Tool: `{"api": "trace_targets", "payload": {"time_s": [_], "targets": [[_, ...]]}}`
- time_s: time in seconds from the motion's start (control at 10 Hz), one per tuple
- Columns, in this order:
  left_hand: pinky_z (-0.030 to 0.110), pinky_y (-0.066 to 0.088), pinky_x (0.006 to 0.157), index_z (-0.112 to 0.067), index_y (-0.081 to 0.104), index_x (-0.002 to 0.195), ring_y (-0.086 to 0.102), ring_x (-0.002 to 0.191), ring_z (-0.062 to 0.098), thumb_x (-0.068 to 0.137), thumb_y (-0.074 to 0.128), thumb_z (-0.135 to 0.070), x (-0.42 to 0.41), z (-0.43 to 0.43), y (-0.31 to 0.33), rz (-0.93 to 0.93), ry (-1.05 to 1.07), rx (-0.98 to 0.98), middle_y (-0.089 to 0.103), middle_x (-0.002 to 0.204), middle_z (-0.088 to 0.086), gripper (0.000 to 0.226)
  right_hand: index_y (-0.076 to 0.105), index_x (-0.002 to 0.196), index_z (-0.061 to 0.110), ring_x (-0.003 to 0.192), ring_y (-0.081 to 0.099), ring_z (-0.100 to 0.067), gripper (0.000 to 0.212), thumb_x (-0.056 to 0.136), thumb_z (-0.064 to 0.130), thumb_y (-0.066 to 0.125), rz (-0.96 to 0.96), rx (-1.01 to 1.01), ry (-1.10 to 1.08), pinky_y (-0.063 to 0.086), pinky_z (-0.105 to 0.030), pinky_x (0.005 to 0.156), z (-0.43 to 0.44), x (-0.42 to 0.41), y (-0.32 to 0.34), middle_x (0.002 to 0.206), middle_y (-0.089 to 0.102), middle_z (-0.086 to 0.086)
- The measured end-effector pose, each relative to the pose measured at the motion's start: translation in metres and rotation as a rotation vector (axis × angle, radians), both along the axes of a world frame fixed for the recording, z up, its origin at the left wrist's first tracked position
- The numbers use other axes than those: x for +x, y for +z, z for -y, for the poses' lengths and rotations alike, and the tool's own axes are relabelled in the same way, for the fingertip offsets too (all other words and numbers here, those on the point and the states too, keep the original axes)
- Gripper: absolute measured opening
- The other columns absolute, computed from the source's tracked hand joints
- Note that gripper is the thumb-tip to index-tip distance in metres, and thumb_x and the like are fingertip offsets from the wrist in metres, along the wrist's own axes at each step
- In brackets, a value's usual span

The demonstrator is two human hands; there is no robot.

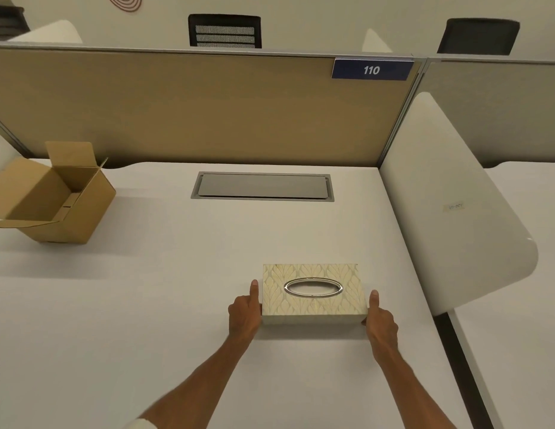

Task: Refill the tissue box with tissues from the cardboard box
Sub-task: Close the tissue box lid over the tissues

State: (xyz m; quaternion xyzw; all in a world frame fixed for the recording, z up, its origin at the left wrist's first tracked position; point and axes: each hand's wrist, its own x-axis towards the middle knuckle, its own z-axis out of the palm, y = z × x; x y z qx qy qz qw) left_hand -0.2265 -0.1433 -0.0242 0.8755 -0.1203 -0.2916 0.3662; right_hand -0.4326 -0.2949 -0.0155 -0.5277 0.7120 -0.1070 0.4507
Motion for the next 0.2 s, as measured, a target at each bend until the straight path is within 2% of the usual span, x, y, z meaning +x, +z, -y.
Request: {"api": "trace_targets", "payload": {"time_s": [0.1, 0.2], "targets": [[0.040, 0.053, 0.080, -0.007, 0.061, 0.064, 0.062, 0.071, 0.026, 0.096, 0.028, -0.056, 0.005, 0.000, 0.007, 0.002, -0.050, -0.022, 0.065, 0.068, 0.008, 0.067, 0.062, 0.102, -0.003, 0.095, 0.056, -0.035, 0.075, 0.096, 0.057, 0.018, -0.030, -0.062, 0.005, 0.045, -0.047, 0.094, 0.005, 0.004, 0.001, 0.110, 0.064, -0.025], [0.043, 0.052, 0.082, -0.011, 0.058, 0.074, 0.060, 0.075, 0.024, 0.087, 0.026, -0.064, 0.017, 0.001, 0.017, 0.089, -0.136, -0.033, 0.065, 0.076, 0.007, 0.064, 0.057, 0.115, 0.003, 0.108, 0.058, -0.035, 0.070, 0.094, 0.060, 0.024, -0.060, -0.262, 0.007, 0.046, -0.049, 0.096, 0.011, 0.015, 0.014, 0.119, 0.063, -0.021]]}}
